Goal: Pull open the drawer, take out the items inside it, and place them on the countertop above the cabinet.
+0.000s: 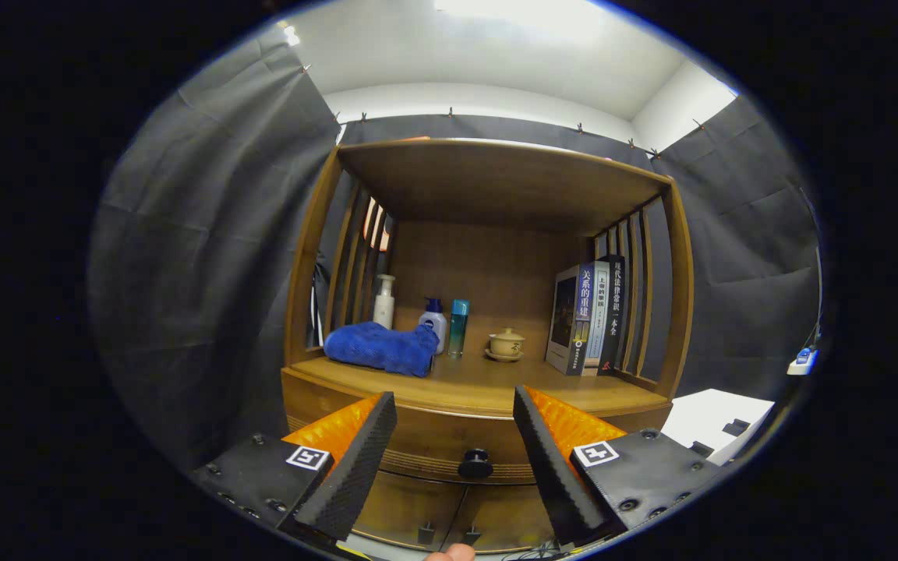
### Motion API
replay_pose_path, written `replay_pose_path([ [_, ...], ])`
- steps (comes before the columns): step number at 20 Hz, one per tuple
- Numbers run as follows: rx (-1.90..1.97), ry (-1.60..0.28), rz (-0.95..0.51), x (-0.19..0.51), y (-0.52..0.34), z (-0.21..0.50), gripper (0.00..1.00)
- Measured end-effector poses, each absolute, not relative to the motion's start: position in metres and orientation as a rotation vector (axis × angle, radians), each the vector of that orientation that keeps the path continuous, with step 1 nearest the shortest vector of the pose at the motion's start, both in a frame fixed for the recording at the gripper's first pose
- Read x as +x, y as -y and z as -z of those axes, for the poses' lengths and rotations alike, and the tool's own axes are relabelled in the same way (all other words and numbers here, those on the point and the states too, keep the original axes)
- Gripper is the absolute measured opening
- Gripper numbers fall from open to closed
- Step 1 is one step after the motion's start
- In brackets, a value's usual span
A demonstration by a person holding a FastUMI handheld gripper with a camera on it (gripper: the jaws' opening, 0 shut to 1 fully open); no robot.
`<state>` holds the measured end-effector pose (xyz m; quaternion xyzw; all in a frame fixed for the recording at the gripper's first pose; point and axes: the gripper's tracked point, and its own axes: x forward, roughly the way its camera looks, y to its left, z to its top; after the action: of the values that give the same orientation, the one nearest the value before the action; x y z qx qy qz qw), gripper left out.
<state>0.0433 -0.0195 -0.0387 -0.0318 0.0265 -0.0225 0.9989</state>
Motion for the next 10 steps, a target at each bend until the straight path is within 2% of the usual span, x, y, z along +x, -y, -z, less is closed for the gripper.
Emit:
replay_pose_path([
  [3, -0.048, -0.101, 0.023, 0.064, 0.023, 0.069, 0.98],
  [10, 0.009, -0.172, 0.088, 0.094, 0.042, 0.14, 0.98],
])
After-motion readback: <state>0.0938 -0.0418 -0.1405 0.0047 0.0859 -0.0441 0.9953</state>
